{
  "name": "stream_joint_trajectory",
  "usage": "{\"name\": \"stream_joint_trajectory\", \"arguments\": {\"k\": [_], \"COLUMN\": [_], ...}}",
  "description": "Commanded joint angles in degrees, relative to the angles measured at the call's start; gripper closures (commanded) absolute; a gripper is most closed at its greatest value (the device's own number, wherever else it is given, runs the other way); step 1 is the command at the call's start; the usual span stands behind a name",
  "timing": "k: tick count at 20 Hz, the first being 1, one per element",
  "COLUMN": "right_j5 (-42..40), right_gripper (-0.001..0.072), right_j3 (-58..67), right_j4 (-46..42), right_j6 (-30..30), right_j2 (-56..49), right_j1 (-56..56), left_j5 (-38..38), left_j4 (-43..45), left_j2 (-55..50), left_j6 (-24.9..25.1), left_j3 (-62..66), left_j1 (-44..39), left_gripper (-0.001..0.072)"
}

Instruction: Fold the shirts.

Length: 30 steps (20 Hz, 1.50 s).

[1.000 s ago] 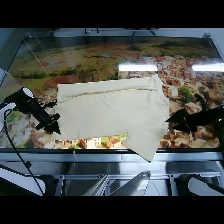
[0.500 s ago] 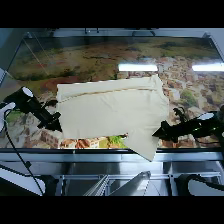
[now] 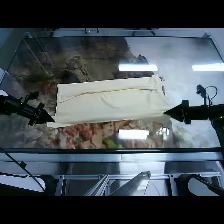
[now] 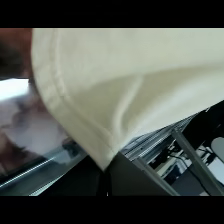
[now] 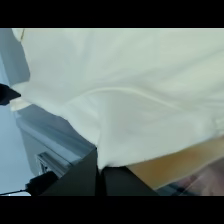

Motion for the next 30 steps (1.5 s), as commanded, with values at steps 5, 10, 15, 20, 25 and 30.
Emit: {"name": "stream_joint_trajectory", "arguments": {"k": [5, 10, 15, 20, 25, 30], "right_j5": [-12.44, -15.54, -13.97, -7.06, -4.68, -6.82], "right_gripper": [0.0694, 0.0694, 0.041, 0.0161, 0.0102, 0.0116], "right_j3": [22.91, 38.82, 41.79, 47.5, 47.71, 47.76], "right_j4": [4.83, 4.81, 4.35, -9.29, -22.03, -21.59], "right_j6": [-2.6, -2.56, -4.79, -2.25, 3.52, 3.96], "right_j2": [-20.79, -37.42, -42.14, -41.99, -43.65, -45.0], "right_j1": [8.94, 9.81, 9.05, 2.12, 3.8, 10.36], "left_j5": [1.44, 1.29, -5.01, -5.86, 2.45, 3.13], "left_j4": [-8.28, -8.13, -7.67, -8.61, -10.12, -12.79], "left_j2": [-7.32, -19.8, -29.22, -28.17, -20.26, -18.45], "left_j6": [-2.23, -6.05, -11.1, -14.08, -13.64, -9.97], "left_j3": [15.08, 33.22, 44.57, 51.12, 44.22, 43.98], "left_j1": [-3.48, -7.98, -9.25, -7.08, -6.45, -13.64], "left_gripper": [0.0682, 0.0682, 0.0424, 0.042, 0.042, 0.0427]}}
